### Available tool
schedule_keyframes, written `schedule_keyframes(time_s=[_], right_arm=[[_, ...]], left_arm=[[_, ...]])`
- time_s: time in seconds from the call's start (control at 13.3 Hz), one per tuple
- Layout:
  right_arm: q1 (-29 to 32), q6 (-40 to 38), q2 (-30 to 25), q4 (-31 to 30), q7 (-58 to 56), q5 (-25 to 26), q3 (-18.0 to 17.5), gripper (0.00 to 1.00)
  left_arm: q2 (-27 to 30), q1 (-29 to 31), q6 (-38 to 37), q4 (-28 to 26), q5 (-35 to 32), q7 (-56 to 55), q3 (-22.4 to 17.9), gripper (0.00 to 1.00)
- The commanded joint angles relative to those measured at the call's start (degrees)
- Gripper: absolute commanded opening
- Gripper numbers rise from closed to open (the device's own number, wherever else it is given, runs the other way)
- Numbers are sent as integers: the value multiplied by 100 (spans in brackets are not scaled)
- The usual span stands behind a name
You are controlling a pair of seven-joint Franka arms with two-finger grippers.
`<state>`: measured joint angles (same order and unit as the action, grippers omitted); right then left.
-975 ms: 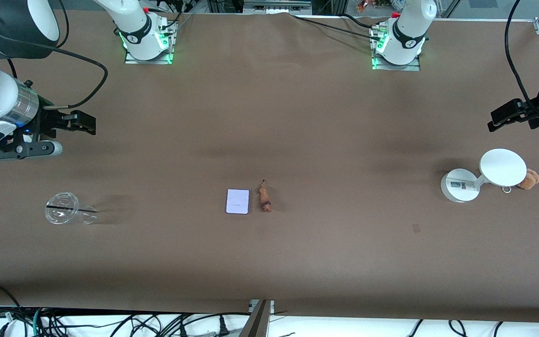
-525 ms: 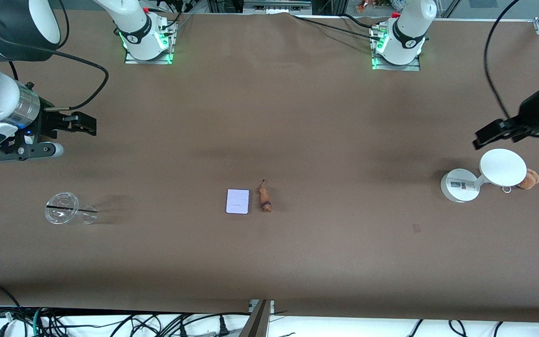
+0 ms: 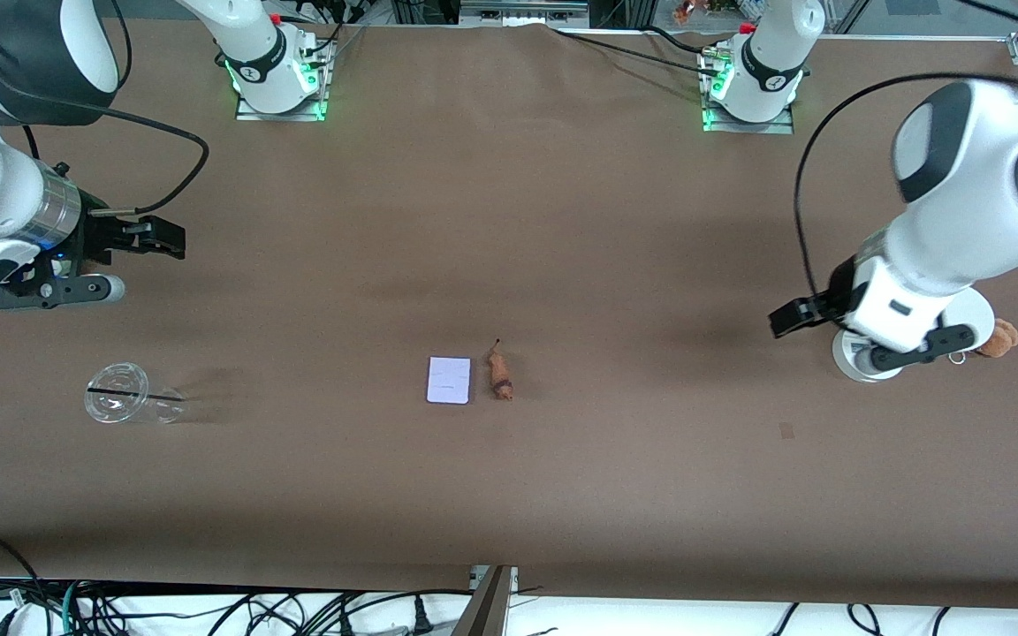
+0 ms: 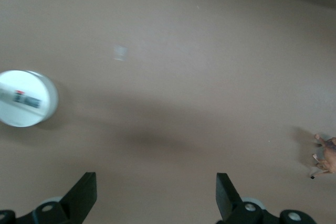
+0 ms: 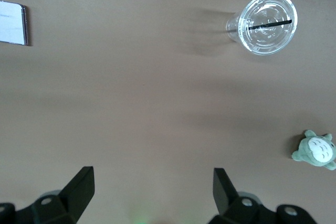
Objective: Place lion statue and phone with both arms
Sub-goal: 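Move the left gripper toward the brown lion statue beside the phone, then lower the left gripper onto the lion statue and close it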
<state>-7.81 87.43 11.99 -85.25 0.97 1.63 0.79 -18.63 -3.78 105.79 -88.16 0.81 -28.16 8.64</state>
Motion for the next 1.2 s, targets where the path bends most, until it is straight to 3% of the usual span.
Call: schedule_keyframes(time_s=[0.0, 0.38, 0.6, 0.75, 1.12], right_arm=[[25, 28, -13, -9, -71, -22, 0, 100], [25, 37, -4, -9, -71, -40, 9, 100], [43, 37, -4, -9, -71, -66, 9, 100], [43, 37, -4, -9, -71, -75, 0, 100], [52, 37, 22, -9, -71, -84, 9, 100]], left_arm=[[-474, -333, 328, 71, -396, -356, -3, 100], [-598, -648, 276, 263, -135, -418, 24, 100], [-1009, -1193, 328, 527, 60, -1442, 24, 100], [-1457, -1720, 346, 1000, 42, -2225, 15, 100], [-2143, -2205, 363, 1880, 60, -3221, 24, 100]])
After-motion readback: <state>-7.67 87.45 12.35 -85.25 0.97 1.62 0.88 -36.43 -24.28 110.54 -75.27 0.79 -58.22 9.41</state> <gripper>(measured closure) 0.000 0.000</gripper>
